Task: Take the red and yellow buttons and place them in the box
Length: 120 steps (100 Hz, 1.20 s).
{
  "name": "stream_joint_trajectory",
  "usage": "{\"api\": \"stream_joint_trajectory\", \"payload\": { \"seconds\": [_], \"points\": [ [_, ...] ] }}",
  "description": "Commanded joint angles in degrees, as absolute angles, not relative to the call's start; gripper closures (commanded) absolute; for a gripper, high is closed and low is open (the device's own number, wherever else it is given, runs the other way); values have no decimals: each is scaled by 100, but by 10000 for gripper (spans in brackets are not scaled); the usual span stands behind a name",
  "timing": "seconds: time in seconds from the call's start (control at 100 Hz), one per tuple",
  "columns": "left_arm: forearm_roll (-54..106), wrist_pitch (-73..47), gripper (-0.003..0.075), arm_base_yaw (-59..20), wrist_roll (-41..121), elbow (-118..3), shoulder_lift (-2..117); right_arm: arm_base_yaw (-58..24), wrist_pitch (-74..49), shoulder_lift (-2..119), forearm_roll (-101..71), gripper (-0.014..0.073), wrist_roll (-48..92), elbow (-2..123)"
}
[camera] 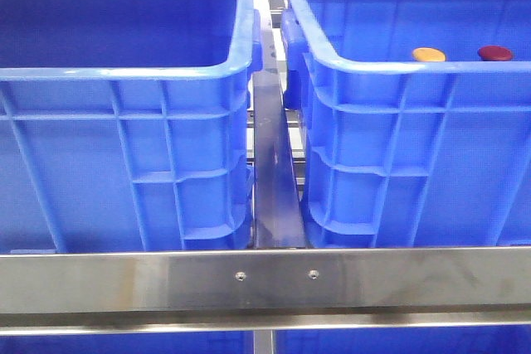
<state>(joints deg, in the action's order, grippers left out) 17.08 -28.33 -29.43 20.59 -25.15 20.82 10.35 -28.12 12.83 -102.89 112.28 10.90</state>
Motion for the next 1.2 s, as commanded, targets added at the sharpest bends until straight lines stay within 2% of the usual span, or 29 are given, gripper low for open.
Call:
{"api": "stream_joint_trajectory", "payload": {
  "seconds": [0.0, 0.62, 0.88, 1.03, 1.19],
  "points": [
    [1780, -2446, 740, -2987, 2011, -2677, 2114, 1070, -2880, 1333, -10985, 634, 11197, 1225],
    [1780, -2369, 740, -2912, 2011, -2653, 2060, 1070, -2885, 1333, -10985, 634, 11197, 1225],
    [1763, -1906, 740, -2075, 1990, -2329, 1768, 1070, -2885, 1333, -10985, 634, 11197, 1225],
    [1011, -1598, 740, -1533, 925, -1995, 1389, 1070, -2885, 1333, -10985, 634, 11197, 1225],
    [753, -1348, 740, -914, 800, -1501, 882, 1070, -2885, 1333, -10985, 634, 11197, 1225]
  ]
}}
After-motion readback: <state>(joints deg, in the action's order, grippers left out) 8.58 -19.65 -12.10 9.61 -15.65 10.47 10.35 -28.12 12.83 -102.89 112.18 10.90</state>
